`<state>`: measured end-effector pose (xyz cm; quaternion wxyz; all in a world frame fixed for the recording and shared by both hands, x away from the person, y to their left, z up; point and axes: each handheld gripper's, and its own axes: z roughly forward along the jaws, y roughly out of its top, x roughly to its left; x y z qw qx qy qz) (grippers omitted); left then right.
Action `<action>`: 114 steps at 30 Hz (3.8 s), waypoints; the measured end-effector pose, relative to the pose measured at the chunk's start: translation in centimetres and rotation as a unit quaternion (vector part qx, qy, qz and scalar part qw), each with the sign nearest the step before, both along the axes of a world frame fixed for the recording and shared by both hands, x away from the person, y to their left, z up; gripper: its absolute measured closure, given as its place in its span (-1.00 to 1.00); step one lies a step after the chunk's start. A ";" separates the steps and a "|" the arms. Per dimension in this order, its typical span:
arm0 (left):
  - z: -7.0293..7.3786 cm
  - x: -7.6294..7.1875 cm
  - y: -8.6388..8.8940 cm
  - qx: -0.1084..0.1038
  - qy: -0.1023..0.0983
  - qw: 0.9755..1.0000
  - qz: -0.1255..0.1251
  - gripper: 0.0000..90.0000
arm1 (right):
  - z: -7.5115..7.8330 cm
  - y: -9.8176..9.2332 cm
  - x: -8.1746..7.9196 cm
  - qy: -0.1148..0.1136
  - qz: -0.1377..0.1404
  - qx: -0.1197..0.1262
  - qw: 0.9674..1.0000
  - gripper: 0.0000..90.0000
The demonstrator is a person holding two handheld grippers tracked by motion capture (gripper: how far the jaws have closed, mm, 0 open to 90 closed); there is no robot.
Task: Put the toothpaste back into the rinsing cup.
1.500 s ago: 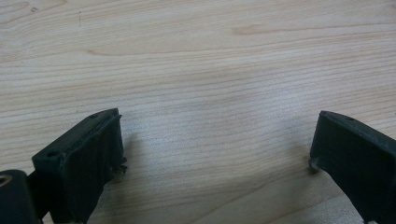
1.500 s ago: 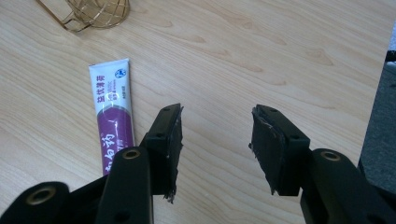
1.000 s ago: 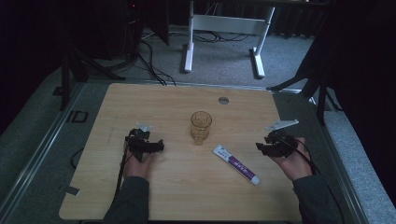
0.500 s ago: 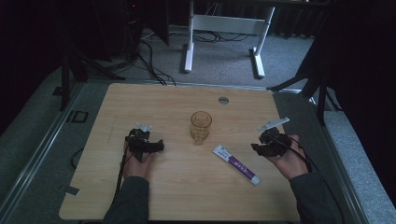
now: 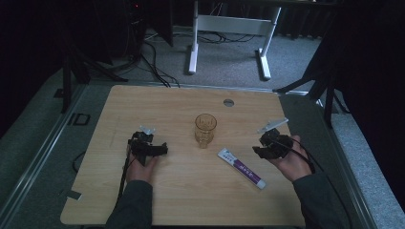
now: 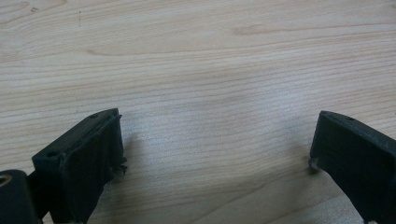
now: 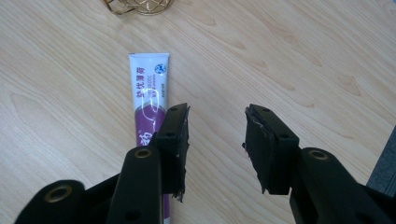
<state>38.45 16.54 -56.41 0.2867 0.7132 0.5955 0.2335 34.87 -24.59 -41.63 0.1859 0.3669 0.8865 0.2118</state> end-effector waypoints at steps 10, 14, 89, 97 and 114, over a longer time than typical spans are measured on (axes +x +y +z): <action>0.0 0.0 0.0 0.000 0.000 1.000 0.000 -0.94 | 0.1 1.1 0.2 0.013 0.015 -0.016 1.000 0.33; 0.0 0.0 0.0 0.000 0.000 1.000 0.000 -0.94 | 0.0 1.4 0.2 0.020 0.019 -0.020 0.999 0.33; 0.0 0.0 0.0 0.000 0.000 1.000 0.000 -0.94 | -2.5 4.0 0.6 0.103 0.054 -0.068 0.991 0.37; 0.0 0.0 0.0 0.000 0.000 1.000 0.000 -0.94 | -2.8 4.1 0.6 0.110 0.057 -0.074 0.989 0.37; 0.0 0.0 0.0 0.000 0.000 1.000 0.000 -0.94 | -3.2 4.2 0.8 0.127 0.057 -0.080 0.987 0.34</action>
